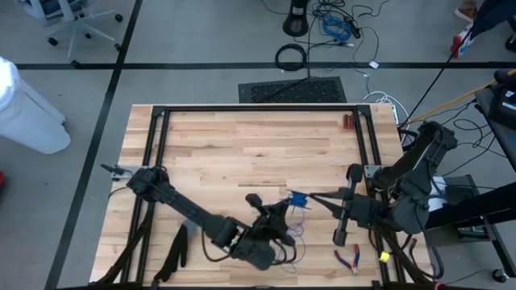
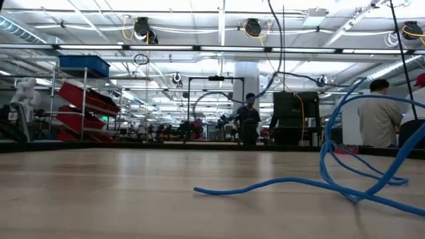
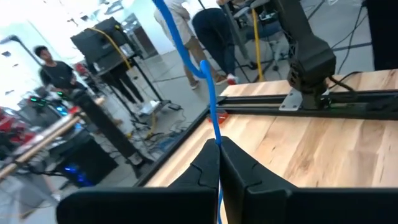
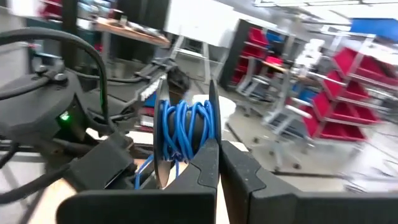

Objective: Coil cords
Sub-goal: Coil the blue wire onto the black spool

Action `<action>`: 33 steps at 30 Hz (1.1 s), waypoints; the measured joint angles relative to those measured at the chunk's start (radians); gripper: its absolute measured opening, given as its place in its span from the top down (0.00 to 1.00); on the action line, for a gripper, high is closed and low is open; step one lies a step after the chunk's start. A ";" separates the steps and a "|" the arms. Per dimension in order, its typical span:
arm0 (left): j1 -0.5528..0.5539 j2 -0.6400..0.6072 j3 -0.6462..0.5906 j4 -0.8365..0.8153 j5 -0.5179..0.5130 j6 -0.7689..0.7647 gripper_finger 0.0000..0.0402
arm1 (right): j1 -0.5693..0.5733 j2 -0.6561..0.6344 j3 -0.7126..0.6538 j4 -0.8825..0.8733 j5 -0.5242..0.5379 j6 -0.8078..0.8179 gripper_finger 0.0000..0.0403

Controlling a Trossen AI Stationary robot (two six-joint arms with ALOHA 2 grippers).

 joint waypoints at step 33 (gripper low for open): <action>-0.083 -0.033 0.000 0.468 -0.046 0.593 1.00 | -0.126 0.106 0.000 0.020 0.039 -0.009 1.00</action>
